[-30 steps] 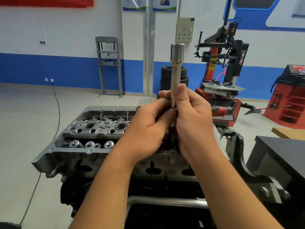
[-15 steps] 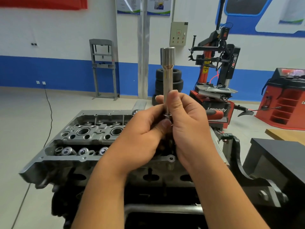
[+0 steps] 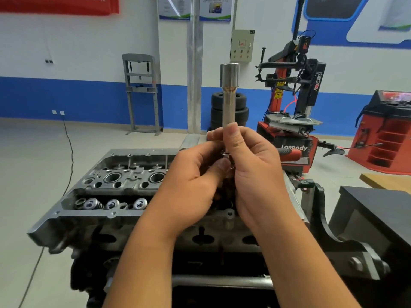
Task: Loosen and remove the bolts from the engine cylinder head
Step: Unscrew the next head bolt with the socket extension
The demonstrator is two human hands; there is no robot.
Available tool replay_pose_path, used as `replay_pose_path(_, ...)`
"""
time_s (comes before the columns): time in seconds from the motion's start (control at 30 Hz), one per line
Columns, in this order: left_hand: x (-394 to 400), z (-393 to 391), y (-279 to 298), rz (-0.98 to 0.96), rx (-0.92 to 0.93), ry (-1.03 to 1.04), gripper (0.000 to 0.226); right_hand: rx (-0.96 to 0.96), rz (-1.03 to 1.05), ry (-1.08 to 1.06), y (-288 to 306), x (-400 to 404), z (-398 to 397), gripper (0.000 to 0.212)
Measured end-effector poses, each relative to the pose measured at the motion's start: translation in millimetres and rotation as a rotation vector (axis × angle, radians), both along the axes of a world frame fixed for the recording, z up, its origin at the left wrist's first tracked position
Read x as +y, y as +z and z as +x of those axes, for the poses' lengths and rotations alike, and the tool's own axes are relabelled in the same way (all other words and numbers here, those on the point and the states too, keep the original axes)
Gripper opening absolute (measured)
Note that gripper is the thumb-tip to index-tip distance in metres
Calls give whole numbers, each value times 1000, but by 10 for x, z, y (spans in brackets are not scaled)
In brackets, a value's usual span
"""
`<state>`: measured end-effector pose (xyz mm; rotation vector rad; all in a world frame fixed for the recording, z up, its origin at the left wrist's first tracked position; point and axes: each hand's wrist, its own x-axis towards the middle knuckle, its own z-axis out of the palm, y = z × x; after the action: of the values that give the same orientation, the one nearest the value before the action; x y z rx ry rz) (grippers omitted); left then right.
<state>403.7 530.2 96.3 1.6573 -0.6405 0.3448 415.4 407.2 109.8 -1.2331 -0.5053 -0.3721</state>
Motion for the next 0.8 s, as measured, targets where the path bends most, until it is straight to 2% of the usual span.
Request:
replay_pose_path(0.1, -26, 17, -19, -69, -27, 131, 30, 47, 29, 50, 3, 16, 4, 27)
replay_pose_path(0.2, -42, 30, -39, -93, -56, 236, 28, 40, 76, 58, 14, 15, -8, 36)
replay_pose_path(0.27, -17, 29, -33, -80, -46, 189, 25, 21, 44, 31, 12, 14, -12, 37)
replay_pose_path(0.37, 8, -2, -18, -38, 16, 10, 28, 10, -12, -41, 0, 17, -1, 44)
replay_pose_path(0.43, 9, -6, -11, -65, 30, 26, 27, 31, 3, -31, -5, 18, 10, 46)
replay_pose_path(0.57, -23, 1, -15, -127, -31, 114, 21, 51, 57, 51, 8, 14, 5, 37)
replay_pose_path(0.67, -19, 10, -36, -161, -47, 150, 25, 45, 90, 25, 15, 17, 2, 56)
replay_pose_path(0.73, -7, 9, -36, -150, -37, 97, 29, 41, 72, -15, 8, 18, 0, 64)
replay_pose_path(0.8, -1, 1, -27, -114, -14, 0, 32, 33, 46, -41, -1, 21, 5, 61)
